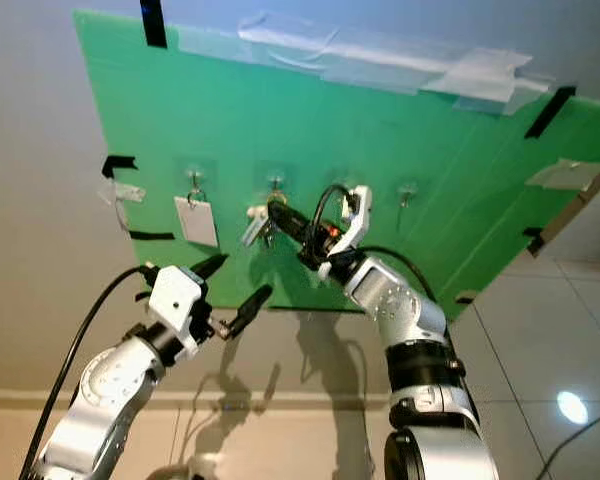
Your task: Hang keys on a hook
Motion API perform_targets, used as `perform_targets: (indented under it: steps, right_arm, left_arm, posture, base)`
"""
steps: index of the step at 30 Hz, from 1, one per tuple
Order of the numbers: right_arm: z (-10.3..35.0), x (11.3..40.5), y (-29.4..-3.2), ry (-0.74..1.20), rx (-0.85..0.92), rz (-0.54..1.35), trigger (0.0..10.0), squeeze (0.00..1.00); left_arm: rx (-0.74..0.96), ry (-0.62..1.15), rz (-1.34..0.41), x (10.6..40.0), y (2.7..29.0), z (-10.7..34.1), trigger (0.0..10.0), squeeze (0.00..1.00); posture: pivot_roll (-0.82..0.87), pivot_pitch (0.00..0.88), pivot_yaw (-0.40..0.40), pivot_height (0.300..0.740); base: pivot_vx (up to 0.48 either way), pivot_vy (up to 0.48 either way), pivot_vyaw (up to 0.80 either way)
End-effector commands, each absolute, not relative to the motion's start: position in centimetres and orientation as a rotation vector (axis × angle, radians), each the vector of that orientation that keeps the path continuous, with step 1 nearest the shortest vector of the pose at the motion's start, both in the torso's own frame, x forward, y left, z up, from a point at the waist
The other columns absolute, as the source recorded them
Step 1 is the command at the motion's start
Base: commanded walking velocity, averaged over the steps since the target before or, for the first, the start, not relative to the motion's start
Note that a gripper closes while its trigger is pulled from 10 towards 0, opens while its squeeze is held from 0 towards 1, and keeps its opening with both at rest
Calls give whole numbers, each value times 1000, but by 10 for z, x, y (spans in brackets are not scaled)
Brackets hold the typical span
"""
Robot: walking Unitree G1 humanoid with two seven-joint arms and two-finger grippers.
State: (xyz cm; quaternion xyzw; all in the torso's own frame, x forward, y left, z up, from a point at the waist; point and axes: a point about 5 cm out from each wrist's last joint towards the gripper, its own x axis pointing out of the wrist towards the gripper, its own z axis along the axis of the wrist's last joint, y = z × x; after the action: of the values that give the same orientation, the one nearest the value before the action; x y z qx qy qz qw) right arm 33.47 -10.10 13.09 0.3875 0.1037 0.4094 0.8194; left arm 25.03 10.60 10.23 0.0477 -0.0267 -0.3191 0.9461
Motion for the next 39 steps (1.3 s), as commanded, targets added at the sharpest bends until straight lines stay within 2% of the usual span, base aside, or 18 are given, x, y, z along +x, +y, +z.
perform_targets:
  steps: [1,8,14,17,18,19,20,22,23,24,28,29,30,35,39]
  right_arm:
    - [130,331,-101,231,816,887,0,0]
    - [127,332,-101,247,813,878,0,0]
    - [134,332,-100,199,730,896,0,0]
    - [130,334,-102,222,743,879,0,0]
    - [124,335,-102,256,699,836,0,0]
    - [119,336,-102,288,648,806,8824,0]
    - [115,336,-101,309,602,792,10000,0]
    - [112,336,-100,306,541,783,10000,0]
    - [109,337,-101,305,475,742,10000,337]
    - [106,339,-103,303,433,700,10000,1000]
    - [108,339,-104,259,338,648,10000,1000]
    - [110,338,-104,230,274,630,10000,1000]
    - [118,337,-110,126,143,528,10000,1000]
    - [123,333,-118,32,64,455,10000,1000]
    - [121,324,-121,12,73,423,10000,1000]
  left_arm:
    - [100,-73,-665,252,101,107,10000,0]
    - [99,-70,-667,252,101,105,10000,0]
    - [98,-72,-667,252,101,105,10000,0]
    - [96,-71,-669,253,101,105,10000,0]
    - [97,-72,-669,253,101,105,10000,0]
    - [98,-72,-669,253,101,105,10000,0]
    - [99,-72,-668,253,101,105,10000,0]
    - [100,-72,-663,254,102,105,10000,0]
    - [102,-73,-660,254,102,105,10000,0]
    - [104,-74,-657,254,102,105,10000,0]
    - [116,-78,-647,254,103,106,10000,0]
    - [117,-79,-645,255,103,106,10000,0]
    - [120,-81,-642,255,103,106,10000,0]
    - [126,-87,-635,256,103,106,10000,0]
    - [131,-90,-631,258,102,106,10000,0]
  posture:
    - [180,0,-102,740]
    - [183,0,-106,740]
    - [183,0,-106,740]
    - [181,0,-106,740]
    - [182,0,-107,740]
    - [181,0,-107,740]
    - [180,0,-107,740]
    - [179,0,-107,740]
    - [179,0,-107,740]
    - [177,0,-108,740]
    - [178,0,-109,740]
    - [173,0,-110,740]
    - [171,0,-111,740]
    - [164,0,-112,740]
    - [146,0,-106,740]
  base:
    - [0,0,0]
    - [0,0,0]
    - [0,0,0]
    - [0,0,0]
    - [0,0,0]
    - [0,0,0]
    - [0,0,0]
    - [0,0,0]
    - [0,0,0]
    - [0,0,0]
    - [0,0,0]
    - [0,0,0]
    - [0,0,0]
    - [0,0,0]
    - [0,0,0]
